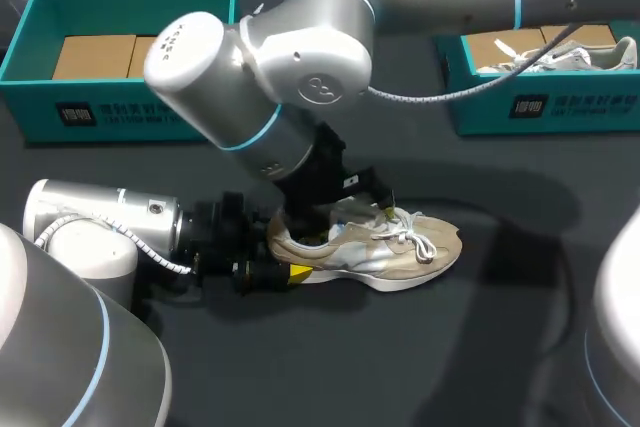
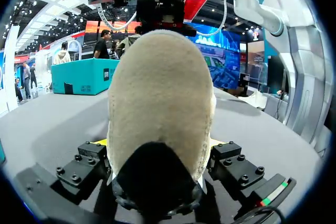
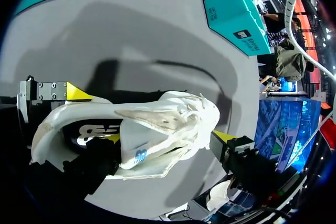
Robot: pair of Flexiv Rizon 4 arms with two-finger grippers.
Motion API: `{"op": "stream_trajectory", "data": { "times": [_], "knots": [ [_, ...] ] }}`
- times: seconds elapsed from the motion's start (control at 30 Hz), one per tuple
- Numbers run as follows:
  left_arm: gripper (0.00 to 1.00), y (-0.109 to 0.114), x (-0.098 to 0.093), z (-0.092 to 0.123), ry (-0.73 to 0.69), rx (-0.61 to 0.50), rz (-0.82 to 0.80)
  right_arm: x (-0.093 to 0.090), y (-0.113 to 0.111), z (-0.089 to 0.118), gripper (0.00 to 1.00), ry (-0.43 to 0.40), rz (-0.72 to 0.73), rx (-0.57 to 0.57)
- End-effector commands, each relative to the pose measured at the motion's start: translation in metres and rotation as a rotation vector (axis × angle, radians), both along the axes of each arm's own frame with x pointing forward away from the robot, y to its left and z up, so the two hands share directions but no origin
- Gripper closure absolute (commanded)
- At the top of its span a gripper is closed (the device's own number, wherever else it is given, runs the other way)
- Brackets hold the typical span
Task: Take the shoe out of the shoebox, open the shoe tongue, remove and reinsert the insole, then place the shoe into the shoebox
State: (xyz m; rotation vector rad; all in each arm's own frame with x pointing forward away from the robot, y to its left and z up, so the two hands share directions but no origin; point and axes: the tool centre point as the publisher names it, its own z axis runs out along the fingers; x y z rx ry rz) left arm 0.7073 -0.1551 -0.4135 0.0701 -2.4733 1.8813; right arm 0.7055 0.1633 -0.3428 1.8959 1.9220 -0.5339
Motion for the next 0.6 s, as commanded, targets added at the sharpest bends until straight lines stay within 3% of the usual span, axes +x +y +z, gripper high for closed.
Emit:
{"op": "stream_trajectory", "data": {
  "times": [0.03,0.57,0.6],
  "knots": [
    [1.00,-0.002,-0.001,-0.002,-0.001,0.000,0.002,-0.003,-0.006,0.007,0.00,-0.289,-0.488,0.007],
    [1.00,-0.002,-0.001,-0.002,-0.001,0.000,0.002,-0.004,-0.025,0.030,0.00,-0.225,-0.545,0.024],
    [1.00,-0.002,-0.001,-0.002,-0.001,0.000,0.002,-0.004,-0.024,0.031,0.04,-0.223,-0.542,0.030]
  ]
}}
